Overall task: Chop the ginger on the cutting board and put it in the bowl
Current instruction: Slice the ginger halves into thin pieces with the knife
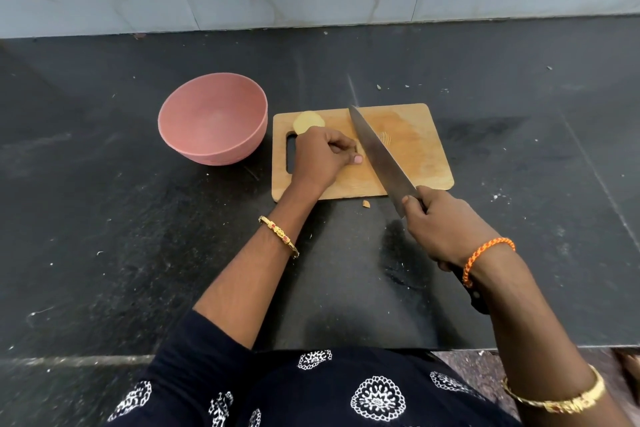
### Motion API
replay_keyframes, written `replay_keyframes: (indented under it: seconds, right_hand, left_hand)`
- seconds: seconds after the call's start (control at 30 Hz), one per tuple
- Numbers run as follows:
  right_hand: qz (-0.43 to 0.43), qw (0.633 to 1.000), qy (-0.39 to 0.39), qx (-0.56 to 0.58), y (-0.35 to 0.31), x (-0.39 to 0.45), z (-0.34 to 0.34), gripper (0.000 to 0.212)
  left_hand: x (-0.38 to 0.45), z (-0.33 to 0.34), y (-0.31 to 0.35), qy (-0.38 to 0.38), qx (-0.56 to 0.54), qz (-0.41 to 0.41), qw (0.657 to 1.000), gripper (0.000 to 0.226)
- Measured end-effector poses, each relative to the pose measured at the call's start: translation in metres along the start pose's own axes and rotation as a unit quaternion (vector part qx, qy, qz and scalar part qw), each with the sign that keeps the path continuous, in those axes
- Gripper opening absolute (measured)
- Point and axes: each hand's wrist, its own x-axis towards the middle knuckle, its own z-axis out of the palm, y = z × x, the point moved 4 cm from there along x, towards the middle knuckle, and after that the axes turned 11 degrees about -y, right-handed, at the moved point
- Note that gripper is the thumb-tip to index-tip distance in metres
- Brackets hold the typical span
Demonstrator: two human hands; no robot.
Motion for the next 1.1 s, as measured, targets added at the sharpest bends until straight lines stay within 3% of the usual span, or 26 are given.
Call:
replay_keyframes:
  seconds: [0.57, 0.77, 0.9, 1.1]
  right_hand:
    - [-0.005, 1.000, -0.023, -0.019, -0.007, 0.011, 0.004, 0.024]
    - [-0.008, 0.999, 0.004, 0.049, 0.007, 0.004, -0.007, 0.032]
    - [-0.013, 0.997, 0.039, 0.071, 0.011, 0.003, -0.012, 0.033]
    - [0.006, 0.997, 0.021, 0.071, 0.019, 0.003, -0.006, 0.033]
  left_hand:
    - [-0.002, -0.004, 0.008, -0.023, 0.033, 0.006, 0.999, 0.019]
    - [0.000, -0.017, 0.001, -0.039, 0.027, -0.040, 0.998, 0.028]
    - [-0.003, -0.009, 0.004, -0.041, 0.013, -0.011, 0.999, 0.047]
    - [0.001, 0.004, 0.013, -0.086, 0.135, 0.055, 0.986, 0.026]
